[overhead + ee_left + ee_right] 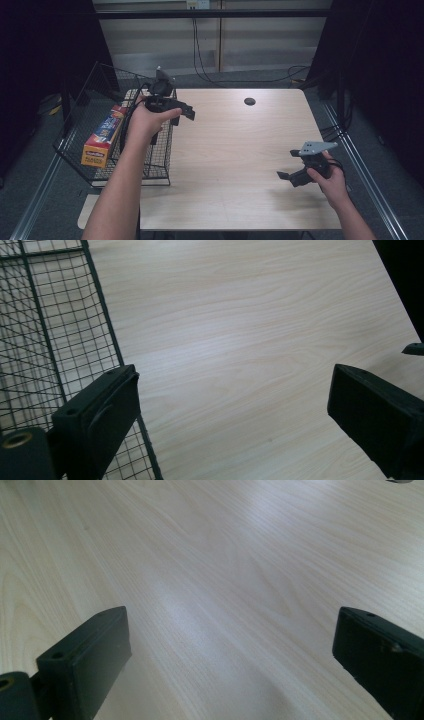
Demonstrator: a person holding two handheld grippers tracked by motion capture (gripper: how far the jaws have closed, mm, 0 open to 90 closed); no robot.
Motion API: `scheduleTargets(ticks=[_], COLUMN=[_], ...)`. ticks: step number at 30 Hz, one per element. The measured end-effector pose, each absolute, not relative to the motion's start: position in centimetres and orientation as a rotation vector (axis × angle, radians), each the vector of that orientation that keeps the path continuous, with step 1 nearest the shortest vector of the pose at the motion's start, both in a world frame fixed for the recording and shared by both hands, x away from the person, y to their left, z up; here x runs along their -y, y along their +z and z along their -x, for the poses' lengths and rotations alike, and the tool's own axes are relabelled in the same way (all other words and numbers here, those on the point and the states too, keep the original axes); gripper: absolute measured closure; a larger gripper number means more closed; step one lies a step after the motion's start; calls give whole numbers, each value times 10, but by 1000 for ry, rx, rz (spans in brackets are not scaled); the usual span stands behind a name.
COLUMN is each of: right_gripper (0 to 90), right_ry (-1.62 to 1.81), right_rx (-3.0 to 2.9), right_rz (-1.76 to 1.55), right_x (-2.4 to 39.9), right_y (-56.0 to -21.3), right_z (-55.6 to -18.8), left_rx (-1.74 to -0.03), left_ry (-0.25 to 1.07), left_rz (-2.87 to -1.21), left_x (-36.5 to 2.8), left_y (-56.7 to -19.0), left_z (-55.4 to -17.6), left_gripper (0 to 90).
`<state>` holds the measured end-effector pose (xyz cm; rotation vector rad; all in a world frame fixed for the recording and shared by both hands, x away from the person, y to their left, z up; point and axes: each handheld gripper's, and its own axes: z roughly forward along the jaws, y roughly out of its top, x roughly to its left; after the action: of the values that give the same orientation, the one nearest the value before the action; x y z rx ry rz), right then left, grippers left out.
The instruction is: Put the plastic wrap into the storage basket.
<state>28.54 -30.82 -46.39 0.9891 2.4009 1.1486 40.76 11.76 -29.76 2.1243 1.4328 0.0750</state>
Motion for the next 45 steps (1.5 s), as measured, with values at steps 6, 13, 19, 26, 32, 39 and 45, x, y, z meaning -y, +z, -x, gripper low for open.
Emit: scheduleTargets(ticks=[6, 13, 19, 26, 32, 39, 45], right_gripper=[18, 18, 18, 18, 18, 18, 18], right_ry=[1151, 1150, 1148, 1148, 1145, 1143, 1141], right_rx=[-2398, -2396, -2396, -2395, -2401, -2407, -2410], right_rz=[-992, -991, -992, -997, -995, -986, -986], right_x=[308, 308, 309, 309, 308, 308, 307], right_y=[-464, -464, -464, -463, -463, -464, -465], right_z=[-285, -285, -285, -285, -285, -285, -285], left_rx=[-1405, -1352, -1309, -1279, -1249, -1224, -1198], left_ry=[59, 42, 32, 25, 23, 5, -11], left_rz=[-2144, -2168, -2184, -2186, -2207, -2204, -2206], left_x=[-107, -92, -79, -70, -61, -52, -47], left_y=[-307, -322, -329, -340, -351, -366, -379], left_z=[-405, -402, -399, -394, -389, -383, -376], left_gripper=[60, 59, 57, 57, 58, 57, 60])
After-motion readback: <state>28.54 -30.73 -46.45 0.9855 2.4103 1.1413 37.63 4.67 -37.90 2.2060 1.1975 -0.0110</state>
